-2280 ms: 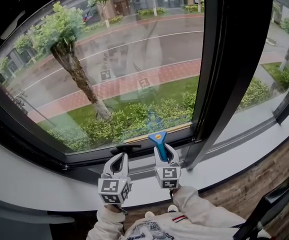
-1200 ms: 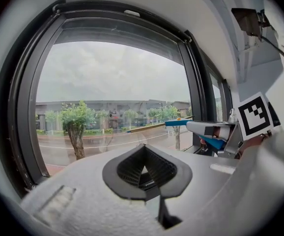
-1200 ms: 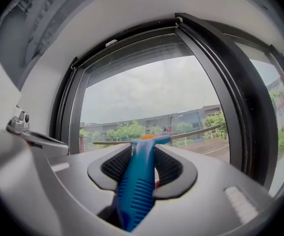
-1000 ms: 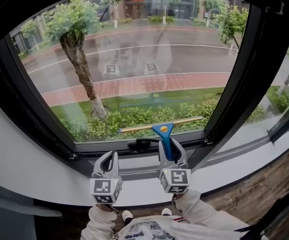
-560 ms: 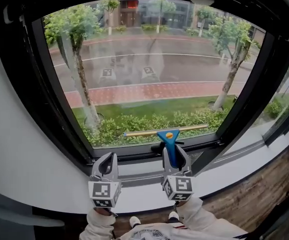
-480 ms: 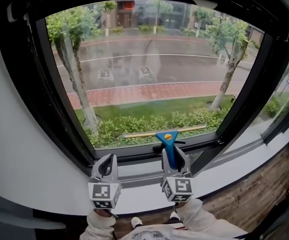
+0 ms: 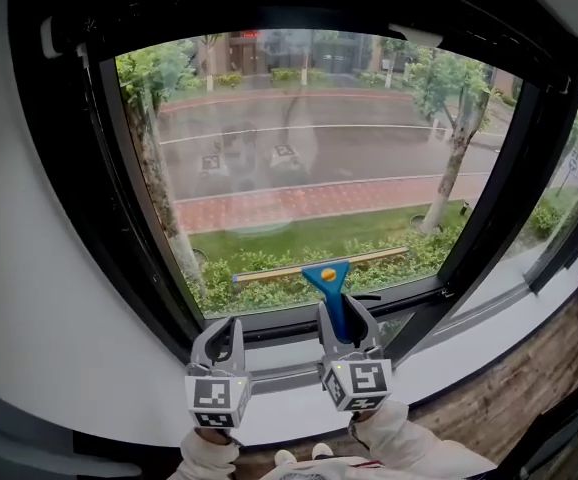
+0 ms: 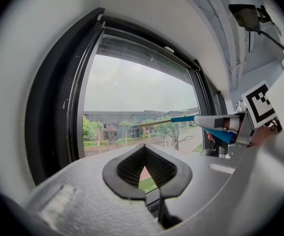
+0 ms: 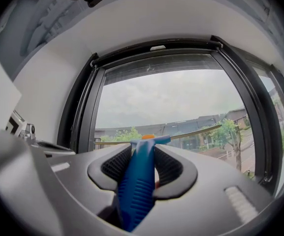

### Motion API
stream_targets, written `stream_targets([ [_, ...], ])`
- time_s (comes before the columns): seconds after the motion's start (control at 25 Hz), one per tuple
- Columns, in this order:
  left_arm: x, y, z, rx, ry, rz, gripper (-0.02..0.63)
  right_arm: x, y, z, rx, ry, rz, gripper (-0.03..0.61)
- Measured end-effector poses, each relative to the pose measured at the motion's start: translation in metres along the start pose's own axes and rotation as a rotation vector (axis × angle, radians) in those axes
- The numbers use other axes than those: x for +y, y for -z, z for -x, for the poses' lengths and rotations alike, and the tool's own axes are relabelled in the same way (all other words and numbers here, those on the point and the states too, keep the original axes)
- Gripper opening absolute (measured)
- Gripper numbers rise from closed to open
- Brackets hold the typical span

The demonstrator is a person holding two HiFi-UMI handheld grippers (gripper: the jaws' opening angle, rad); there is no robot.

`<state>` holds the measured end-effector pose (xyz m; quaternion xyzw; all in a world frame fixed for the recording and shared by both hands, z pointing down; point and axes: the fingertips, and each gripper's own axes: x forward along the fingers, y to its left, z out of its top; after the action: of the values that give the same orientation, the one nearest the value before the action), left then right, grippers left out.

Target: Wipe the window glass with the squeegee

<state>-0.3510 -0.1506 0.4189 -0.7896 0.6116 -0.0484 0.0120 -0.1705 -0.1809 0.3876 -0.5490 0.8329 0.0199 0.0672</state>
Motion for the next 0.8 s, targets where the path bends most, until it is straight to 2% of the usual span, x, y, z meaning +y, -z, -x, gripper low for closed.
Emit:
stream_targets([
  [0.24,0.010,-0.046,-0.016,-0.026,-0.015,-0.038,0.000,0.014,-0.073,-0.043,-0.121,-0.045,-0.001,0.146],
  [0.48,0.012,-0.087,-0.024,-0.080,-0.022,-0.052,0.000,0.026,-0.172,-0.076,-0.292,-0.092,0.008,0.146],
  [0.8,0.015,-0.133,-0.037,-0.090,-0.017,-0.062,0.000,0.030,-0.269,-0.110,-0.425,-0.089,0.027,0.147],
])
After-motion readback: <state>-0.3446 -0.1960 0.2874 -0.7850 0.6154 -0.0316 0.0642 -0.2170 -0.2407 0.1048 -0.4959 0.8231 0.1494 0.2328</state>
